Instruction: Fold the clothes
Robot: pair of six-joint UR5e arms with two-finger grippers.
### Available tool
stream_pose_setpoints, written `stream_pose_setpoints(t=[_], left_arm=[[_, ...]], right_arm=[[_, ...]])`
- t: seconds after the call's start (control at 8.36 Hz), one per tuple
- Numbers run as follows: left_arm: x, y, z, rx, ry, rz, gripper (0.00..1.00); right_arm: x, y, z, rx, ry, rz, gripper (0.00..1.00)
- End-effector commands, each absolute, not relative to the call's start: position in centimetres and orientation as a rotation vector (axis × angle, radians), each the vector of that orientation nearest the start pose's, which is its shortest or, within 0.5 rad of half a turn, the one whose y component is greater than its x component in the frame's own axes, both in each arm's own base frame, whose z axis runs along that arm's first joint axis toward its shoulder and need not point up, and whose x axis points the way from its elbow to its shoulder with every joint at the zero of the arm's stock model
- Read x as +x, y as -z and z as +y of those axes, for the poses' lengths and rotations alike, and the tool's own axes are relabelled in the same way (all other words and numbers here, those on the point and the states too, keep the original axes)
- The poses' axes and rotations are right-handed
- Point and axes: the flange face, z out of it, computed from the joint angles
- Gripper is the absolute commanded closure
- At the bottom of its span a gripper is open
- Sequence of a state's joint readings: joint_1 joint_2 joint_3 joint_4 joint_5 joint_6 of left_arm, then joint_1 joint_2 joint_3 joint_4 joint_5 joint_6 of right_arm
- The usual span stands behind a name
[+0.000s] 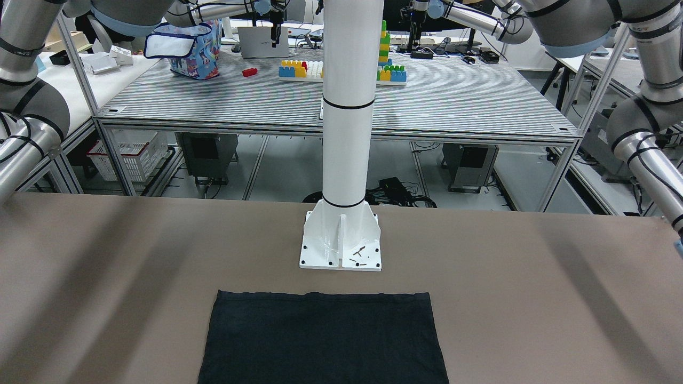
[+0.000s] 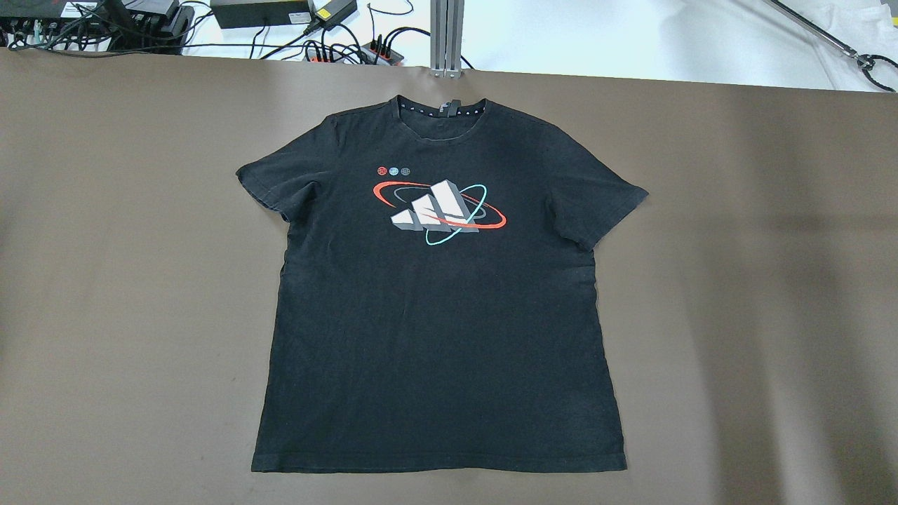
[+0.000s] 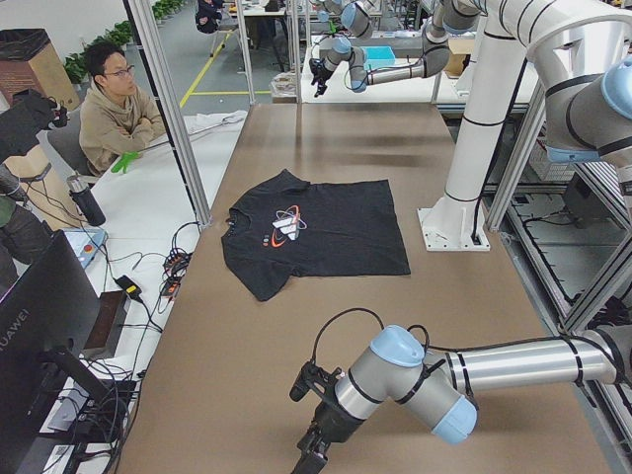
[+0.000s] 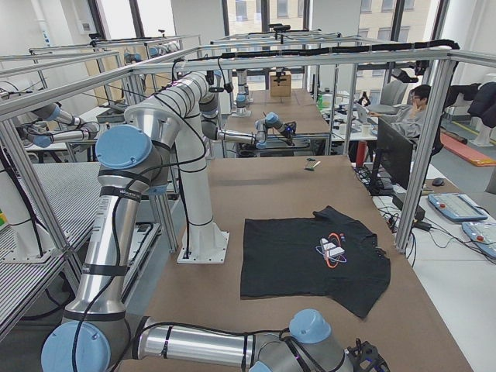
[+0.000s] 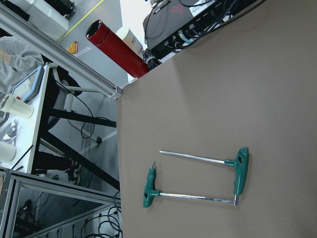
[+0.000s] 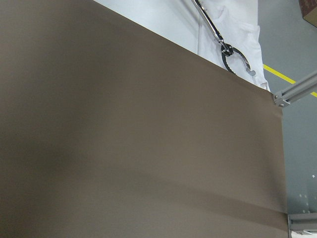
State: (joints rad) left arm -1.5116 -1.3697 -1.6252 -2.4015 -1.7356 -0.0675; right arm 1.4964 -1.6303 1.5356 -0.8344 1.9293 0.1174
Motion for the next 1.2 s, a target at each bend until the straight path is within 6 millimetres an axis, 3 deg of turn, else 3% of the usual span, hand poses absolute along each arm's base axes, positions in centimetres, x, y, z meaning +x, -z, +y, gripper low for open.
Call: stream_pose_setpoints(t=[0.0, 0.36, 0.48, 0.6, 0.84, 1.08], left_arm=[[-9.0, -64.9, -45.0, 0.671, -0.05, 0.2, 0.0], [-9.0, -64.8, -45.0, 0.673, -0.05, 0.201, 0.0], [-8.9, -64.8, -45.0, 0.674, -0.052, 0.203, 0.0], [-8.8, -64.8, -45.0, 0.675, -0.054, 0.206, 0.0], [-8.7, -64.7, -45.2, 0.675, -0.055, 0.203, 0.0], [-8.7, -64.4, -46.0, 0.683, -0.053, 0.2, 0.0]], right_arm=[[5.0, -63.7, -51.0, 0.597, 0.073, -0.397, 0.05], [1.7, -63.7, -51.3, 0.583, 0.104, -0.428, 0.05], [-2.8, -62.3, -52.0, 0.556, 0.046, -0.524, 0.05], [-9.2, -59.9, -53.0, 0.54, -0.014, -0.638, 0.05], [-18.9, -55.9, -54.2, 0.5, -0.059, -0.776, 0.05], [-22.6, -54.0, -57.5, 0.427, -0.201, -0.844, 0.06]])
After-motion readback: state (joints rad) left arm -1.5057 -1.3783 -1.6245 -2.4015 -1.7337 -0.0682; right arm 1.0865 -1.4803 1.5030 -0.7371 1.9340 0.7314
